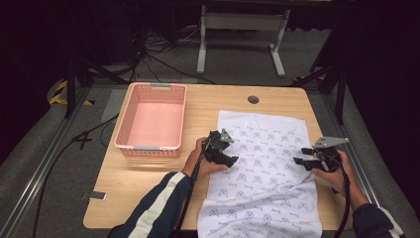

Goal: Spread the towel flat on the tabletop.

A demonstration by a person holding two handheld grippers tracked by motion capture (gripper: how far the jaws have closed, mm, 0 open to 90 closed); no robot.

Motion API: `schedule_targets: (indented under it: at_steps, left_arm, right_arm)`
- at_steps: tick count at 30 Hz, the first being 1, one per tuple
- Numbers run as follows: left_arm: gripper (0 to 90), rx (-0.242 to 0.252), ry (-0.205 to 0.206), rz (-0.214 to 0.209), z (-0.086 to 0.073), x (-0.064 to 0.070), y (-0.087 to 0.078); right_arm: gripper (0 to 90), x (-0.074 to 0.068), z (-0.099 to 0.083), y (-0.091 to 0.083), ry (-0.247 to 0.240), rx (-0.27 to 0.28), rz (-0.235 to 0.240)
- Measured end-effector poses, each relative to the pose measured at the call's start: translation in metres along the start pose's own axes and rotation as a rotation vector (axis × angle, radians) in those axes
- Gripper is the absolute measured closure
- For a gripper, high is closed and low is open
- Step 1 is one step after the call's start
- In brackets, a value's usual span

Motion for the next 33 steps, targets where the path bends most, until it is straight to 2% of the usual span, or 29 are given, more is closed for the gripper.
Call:
schedule_targets:
  at_steps: [1,2,3,5,6,7,8,9,10,11,12,13,16,17,18,21,23,25,27,28,29,30,31,32,33]
  left_arm:
    - [26.8,-0.005,-0.009,0.005,0.003,-0.004,0.004]
    - [27.8,-0.006,-0.021,0.020,0.006,-0.007,0.008]
    - [29.0,0.005,-0.031,0.039,0.008,-0.013,0.014]
    - [31.0,-0.004,-0.042,0.036,0.009,-0.016,0.018]
    - [32.6,-0.027,-0.050,0.040,0.009,-0.017,0.021]
    - [36.7,-0.040,-0.033,0.023,0.006,-0.018,0.023]
    - [38.1,-0.040,-0.033,0.023,0.006,-0.018,0.023]
    - [38.1,-0.042,-0.044,0.007,0.005,-0.020,0.022]
    - [37.8,-0.047,-0.039,0.004,0.005,-0.020,0.021]
    - [38.0,-0.057,-0.033,0.006,0.004,-0.018,0.019]
    - [38.0,-0.066,-0.021,-0.003,0.003,-0.017,0.018]
    - [38.0,-0.077,-0.011,-0.013,0.000,-0.014,0.015]
    - [38.1,-0.095,0.006,-0.030,-0.004,-0.008,0.010]
    - [38.1,-0.104,0.014,-0.039,-0.007,-0.004,0.007]
    - [38.1,-0.125,0.037,-0.055,-0.011,0.002,0.002]
    - [38.3,-0.135,0.039,-0.071,-0.014,0.006,-0.002]
    - [37.7,-0.119,0.012,-0.080,-0.014,0.005,-0.002]
    - [32.4,-0.066,-0.024,-0.044,-0.009,0.001,-0.001]
    - [30.0,-0.022,-0.081,-0.014,0.000,-0.005,0.002]
    - [28.7,-0.008,-0.089,0.004,0.005,-0.008,0.003]
    - [28.5,0.024,-0.097,0.042,0.009,-0.011,0.006]
    - [28.5,0.035,-0.105,0.056,0.013,-0.015,0.009]
    - [26.7,0.041,-0.131,0.095,0.019,-0.023,0.015]
    - [26.8,0.041,-0.131,0.095,0.019,-0.023,0.015]
    - [26.5,0.040,-0.150,0.130,0.023,-0.031,0.021]
  right_arm:
    - [45.4,0.004,0.002,0.004,0.004,-0.001,-0.008]
    - [45.7,0.012,0.007,0.012,-0.002,-0.005,-0.050]
    - [45.8,0.015,0.009,0.015,0.002,-0.001,-0.055]
    - [46.2,0.019,0.010,0.019,0.010,0.009,-0.057]
    - [47.4,0.022,0.010,0.022,0.012,0.013,-0.083]
    - [45.4,0.027,0.012,0.031,0.025,-0.017,-0.085]
    - [45.4,0.027,0.012,0.031,0.025,-0.017,-0.085]
    - [45.7,0.029,0.011,0.034,0.035,-0.025,-0.078]
    - [47.6,0.029,0.010,0.037,0.040,-0.036,-0.068]
    - [47.3,0.027,0.009,0.039,0.037,-0.057,-0.030]
    - [47.3,0.027,0.009,0.039,0.037,-0.057,-0.030]
    - [48.3,0.025,0.006,0.038,0.041,-0.054,-0.009]
    - [48.2,0.022,0.006,0.036,0.039,-0.063,0.012]
    - [48.0,0.017,0.003,0.033,0.049,-0.066,0.029]
    - [48.0,0.014,0.003,0.031,0.043,-0.071,0.040]
    - [46.0,0.006,0.000,0.023,-0.001,-0.099,0.075]
    - [42.8,0.006,0.000,0.021,-0.005,-0.105,0.079]
    - [43.6,0.010,0.001,0.018,0.006,-0.087,0.059]
    - [43.8,0.022,0.005,0.014,0.034,-0.065,-0.005]
    - [44.0,0.028,0.007,0.013,0.045,-0.044,-0.032]
    - [44.1,0.035,0.009,0.012,0.068,-0.032,-0.056]
    - [44.2,0.042,0.010,0.012,0.086,-0.027,-0.089]
    - [43.7,0.054,0.012,0.015,0.125,-0.023,-0.117]
    - [43.7,0.054,0.012,0.015,0.125,-0.023,-0.117]
    - [43.2,0.065,0.013,0.021,0.142,-0.032,-0.150]
Point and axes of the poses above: each handheld gripper's, and its own axes: y roughly forward along the jaws, z roughly out of its top, x roughly to its right, the point moved 1 cm from there along y, roughly forward along the jaws, and after that the axes turned 9 degrees about -y, right-handed, at the moved point
